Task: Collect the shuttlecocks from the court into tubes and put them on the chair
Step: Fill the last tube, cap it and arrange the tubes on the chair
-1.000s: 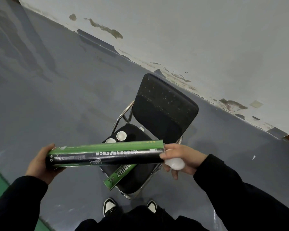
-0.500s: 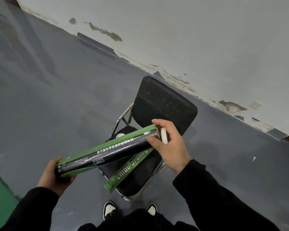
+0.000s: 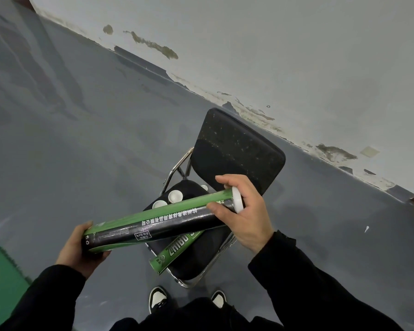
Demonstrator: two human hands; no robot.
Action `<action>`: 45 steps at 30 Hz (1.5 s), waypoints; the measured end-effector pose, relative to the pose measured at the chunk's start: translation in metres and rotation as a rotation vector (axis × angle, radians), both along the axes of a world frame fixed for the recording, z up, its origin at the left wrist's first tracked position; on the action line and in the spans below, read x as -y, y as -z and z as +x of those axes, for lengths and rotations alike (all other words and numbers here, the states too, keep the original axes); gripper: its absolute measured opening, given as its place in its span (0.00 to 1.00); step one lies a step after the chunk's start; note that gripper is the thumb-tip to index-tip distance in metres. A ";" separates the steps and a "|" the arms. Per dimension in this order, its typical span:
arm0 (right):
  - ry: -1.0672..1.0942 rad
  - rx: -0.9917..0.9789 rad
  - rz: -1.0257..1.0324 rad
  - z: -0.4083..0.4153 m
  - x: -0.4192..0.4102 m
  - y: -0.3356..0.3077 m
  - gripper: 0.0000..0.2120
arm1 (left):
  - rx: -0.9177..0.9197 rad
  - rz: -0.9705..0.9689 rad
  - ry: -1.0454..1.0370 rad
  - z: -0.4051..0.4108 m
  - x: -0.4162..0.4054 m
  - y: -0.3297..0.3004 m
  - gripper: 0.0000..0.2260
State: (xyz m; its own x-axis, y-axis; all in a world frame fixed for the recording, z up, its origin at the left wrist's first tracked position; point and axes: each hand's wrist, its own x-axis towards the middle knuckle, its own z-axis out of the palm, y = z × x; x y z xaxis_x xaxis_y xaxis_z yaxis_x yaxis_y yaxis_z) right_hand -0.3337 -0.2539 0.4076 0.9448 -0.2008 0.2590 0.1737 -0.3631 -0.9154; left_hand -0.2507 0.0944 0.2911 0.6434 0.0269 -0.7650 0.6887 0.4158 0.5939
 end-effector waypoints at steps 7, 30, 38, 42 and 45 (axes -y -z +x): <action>0.001 -0.081 0.075 0.000 0.001 0.001 0.19 | -0.005 -0.010 0.009 -0.007 0.010 -0.002 0.07; 0.009 -0.266 0.194 -0.002 0.016 -0.001 0.13 | 0.164 0.055 0.026 0.013 0.004 -0.010 0.10; 0.047 -0.539 0.319 0.003 0.013 0.016 0.20 | 0.088 0.117 0.035 0.003 -0.005 0.006 0.11; 0.305 -0.719 0.771 0.001 0.010 0.055 0.18 | 0.043 0.134 0.065 -0.003 -0.012 0.016 0.11; 0.401 -0.864 0.914 -0.005 0.017 0.085 0.17 | -0.014 0.104 0.093 -0.014 -0.005 0.020 0.09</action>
State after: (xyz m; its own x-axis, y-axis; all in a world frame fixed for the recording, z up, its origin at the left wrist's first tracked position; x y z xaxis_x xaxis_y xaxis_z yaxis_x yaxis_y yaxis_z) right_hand -0.3382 -0.2708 0.3223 0.5709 -0.2827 -0.7708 -0.5603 0.5521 -0.6175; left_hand -0.2646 0.0993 0.2715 0.6364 0.0467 -0.7699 0.7298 0.2865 0.6207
